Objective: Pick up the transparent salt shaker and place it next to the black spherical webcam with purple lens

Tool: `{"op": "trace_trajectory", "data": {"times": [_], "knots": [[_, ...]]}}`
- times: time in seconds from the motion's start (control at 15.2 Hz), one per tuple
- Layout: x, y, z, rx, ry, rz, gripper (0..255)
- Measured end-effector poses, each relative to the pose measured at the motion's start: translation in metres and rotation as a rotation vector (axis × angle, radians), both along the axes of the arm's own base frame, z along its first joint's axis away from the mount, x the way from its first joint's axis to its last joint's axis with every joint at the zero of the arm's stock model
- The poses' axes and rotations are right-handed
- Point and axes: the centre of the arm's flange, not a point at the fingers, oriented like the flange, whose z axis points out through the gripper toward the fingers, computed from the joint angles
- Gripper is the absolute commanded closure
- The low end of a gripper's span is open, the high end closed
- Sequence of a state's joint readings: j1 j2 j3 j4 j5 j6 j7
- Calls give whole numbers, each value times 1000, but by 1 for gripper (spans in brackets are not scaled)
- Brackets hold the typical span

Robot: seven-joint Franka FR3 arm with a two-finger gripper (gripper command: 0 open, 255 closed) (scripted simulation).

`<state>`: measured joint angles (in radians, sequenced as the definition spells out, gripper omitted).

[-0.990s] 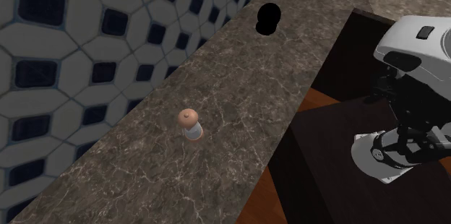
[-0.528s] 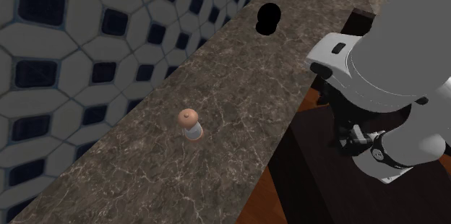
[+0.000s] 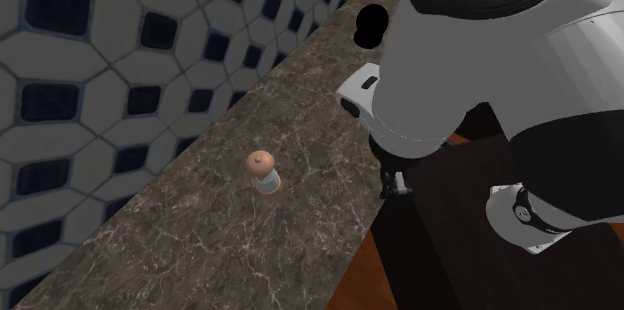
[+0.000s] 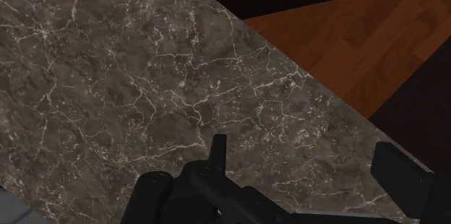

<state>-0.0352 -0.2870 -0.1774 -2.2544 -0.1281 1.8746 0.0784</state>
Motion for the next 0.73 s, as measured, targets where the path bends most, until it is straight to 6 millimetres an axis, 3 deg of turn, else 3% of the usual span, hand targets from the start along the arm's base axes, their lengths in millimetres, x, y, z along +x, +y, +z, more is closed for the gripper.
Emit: {"op": "trace_trajectory", "data": {"times": [0.73], "knots": [[104,-62,-53,-24,-60,-9,0]]}}
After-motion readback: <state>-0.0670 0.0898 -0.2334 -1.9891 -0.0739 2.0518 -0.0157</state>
